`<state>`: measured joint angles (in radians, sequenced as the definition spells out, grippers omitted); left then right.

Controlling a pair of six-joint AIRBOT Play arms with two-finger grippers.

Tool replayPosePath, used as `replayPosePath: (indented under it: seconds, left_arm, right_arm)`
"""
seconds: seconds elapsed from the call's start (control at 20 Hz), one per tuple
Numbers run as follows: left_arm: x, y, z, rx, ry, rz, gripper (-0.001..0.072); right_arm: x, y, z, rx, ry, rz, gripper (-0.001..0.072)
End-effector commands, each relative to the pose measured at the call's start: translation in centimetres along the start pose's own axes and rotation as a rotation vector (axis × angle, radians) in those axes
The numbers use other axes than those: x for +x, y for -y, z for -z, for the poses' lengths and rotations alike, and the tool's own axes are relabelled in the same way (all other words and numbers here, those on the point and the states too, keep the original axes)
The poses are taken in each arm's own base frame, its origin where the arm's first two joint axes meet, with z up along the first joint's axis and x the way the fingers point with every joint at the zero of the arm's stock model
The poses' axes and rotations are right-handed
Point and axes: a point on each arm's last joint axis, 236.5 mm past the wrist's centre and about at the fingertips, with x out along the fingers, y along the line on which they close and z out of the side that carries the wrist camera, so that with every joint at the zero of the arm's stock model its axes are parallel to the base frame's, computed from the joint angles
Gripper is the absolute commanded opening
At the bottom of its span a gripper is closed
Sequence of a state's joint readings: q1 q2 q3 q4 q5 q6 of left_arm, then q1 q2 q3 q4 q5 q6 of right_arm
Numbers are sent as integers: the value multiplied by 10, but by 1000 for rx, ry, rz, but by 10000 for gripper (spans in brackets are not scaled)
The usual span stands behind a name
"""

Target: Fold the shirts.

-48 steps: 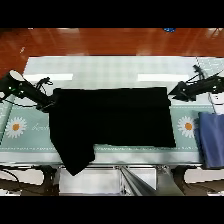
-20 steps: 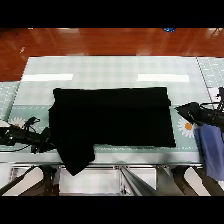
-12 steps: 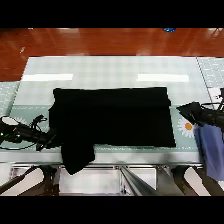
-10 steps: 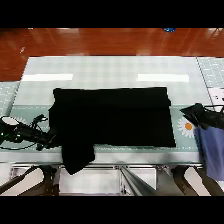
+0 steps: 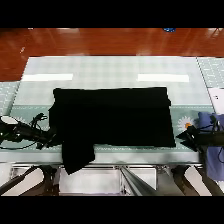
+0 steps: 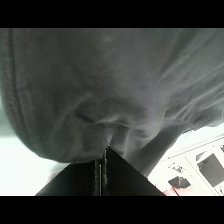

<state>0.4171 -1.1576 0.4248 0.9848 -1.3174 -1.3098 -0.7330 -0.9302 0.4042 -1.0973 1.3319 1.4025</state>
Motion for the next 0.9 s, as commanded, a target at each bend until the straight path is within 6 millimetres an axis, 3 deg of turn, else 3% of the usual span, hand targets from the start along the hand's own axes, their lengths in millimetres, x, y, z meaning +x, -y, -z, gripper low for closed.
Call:
replayPosePath:
  seconds: [0.0,0.25,0.4,0.5,0.55,0.65,0.85]
  left_arm:
    - [-9,5,-7,17,50,-4,20]
    - [-10,6,-8,20,55,-4,20]
    - [-10,6,-8,20,57,-4,20]
    - [-10,5,-9,20,59,-4,20]
    - [-10,6,-8,20,57,-4,20]
    - [-10,6,-7,21,52,-3,20]
    - [-27,17,-21,60,88,-3,20]
  right_arm:
    - [13,4,23,-11,-117,11,408]
    - [25,7,25,32,-183,-2,408]
    - [32,-13,11,33,-146,-95,407]
    - [44,-18,14,15,-182,-95,407]
    - [49,-22,16,-15,-202,-99,380]
    - [52,-34,19,-68,-214,-143,22]
    - [37,-52,10,-133,-214,-190,25]
